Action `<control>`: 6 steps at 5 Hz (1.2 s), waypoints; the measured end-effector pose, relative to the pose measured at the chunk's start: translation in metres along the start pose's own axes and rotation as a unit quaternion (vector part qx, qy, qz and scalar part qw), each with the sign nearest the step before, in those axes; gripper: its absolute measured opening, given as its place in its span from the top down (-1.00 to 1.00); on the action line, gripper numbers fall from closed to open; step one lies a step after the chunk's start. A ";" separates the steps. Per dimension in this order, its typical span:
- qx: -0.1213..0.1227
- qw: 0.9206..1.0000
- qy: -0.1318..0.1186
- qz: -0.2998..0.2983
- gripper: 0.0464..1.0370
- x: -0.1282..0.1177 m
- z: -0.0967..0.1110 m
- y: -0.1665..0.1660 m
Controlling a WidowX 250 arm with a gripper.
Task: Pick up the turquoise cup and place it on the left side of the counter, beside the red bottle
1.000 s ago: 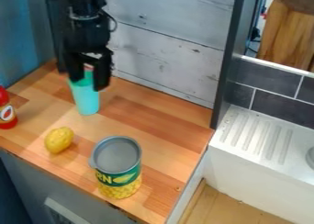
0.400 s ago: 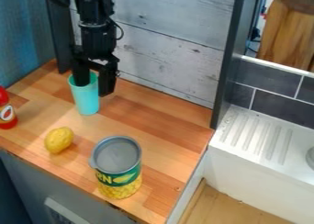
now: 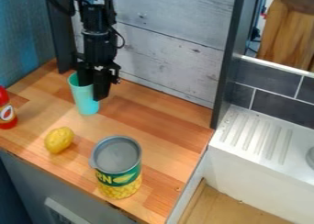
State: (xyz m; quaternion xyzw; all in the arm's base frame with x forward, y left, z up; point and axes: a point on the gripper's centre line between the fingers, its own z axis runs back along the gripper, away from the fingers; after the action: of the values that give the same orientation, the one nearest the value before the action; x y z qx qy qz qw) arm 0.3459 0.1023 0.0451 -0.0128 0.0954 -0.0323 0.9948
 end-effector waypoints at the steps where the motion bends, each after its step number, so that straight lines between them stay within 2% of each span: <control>1: 0.001 1.000 0.004 0.003 0.64 -0.001 0.000 0.000; 2: 0.009 1.000 0.024 -0.007 0.84 -0.007 0.001 0.003; 3: 0.042 0.999 0.012 -0.010 0.89 -0.018 0.030 0.008; 4: 0.059 0.998 -0.012 0.013 0.89 -0.028 0.059 0.011; 5: 0.066 0.995 -0.020 0.066 0.89 -0.036 0.072 0.040; 6: 0.053 0.989 -0.027 0.136 0.89 -0.047 0.074 0.089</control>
State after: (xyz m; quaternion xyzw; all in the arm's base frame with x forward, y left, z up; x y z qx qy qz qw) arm 0.3196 0.1958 0.1242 0.0516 0.0675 0.0983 0.9915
